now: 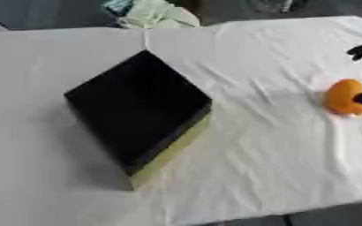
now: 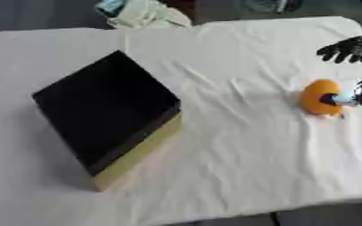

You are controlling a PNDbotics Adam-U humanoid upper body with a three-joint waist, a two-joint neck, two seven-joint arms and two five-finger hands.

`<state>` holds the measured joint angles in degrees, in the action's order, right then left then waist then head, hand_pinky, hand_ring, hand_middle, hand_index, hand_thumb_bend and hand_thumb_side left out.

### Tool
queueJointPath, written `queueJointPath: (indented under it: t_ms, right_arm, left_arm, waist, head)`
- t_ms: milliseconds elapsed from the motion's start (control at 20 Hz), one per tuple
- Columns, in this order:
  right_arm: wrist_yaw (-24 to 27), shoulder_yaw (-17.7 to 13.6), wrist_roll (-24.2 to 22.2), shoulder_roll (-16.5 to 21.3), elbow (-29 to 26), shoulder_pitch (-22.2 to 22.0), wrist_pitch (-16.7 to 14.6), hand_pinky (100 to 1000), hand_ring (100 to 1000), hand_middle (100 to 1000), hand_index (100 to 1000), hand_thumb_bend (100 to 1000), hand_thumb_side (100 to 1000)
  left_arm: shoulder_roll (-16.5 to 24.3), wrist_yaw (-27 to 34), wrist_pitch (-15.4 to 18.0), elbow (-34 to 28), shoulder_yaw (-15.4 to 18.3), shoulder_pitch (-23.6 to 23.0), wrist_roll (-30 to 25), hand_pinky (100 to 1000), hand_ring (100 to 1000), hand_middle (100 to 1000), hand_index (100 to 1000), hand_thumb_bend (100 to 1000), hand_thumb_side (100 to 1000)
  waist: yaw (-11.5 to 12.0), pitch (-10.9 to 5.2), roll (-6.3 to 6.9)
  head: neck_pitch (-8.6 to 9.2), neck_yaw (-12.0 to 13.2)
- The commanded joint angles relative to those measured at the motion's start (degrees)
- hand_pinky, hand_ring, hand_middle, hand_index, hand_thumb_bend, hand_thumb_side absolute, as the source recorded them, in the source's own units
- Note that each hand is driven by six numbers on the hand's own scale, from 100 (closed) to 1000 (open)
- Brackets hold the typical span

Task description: Pick up objects on the table and place them in the box.

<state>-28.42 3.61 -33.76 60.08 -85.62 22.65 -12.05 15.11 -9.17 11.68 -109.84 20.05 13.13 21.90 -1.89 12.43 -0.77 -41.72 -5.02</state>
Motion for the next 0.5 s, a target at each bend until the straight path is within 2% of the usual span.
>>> queueJointPath:
  t_ms: [50,500]
  right_arm:
    - [-1.62,-0.24,0.12,1.00,1.37,1.29,0.03,783,828,847,999,465,529]
    - [-3.74,1.51,-0.07,-1.28,7.35,4.35,-0.37,777,826,844,994,444,555]
  left_arm:
    - [1.26,0.15,0.05,-0.45,0.31,0.28,-0.07,437,469,634,515,212,608]
    - [1.11,0.37,0.36,-0.08,0.20,0.58,-0.29,435,467,635,511,207,612]
  waist:
    - [0.07,-0.59,0.04]
    - [0.43,0.16,0.46]
  head:
    - [0.33,-0.25]
    - [0.95,-1.03]
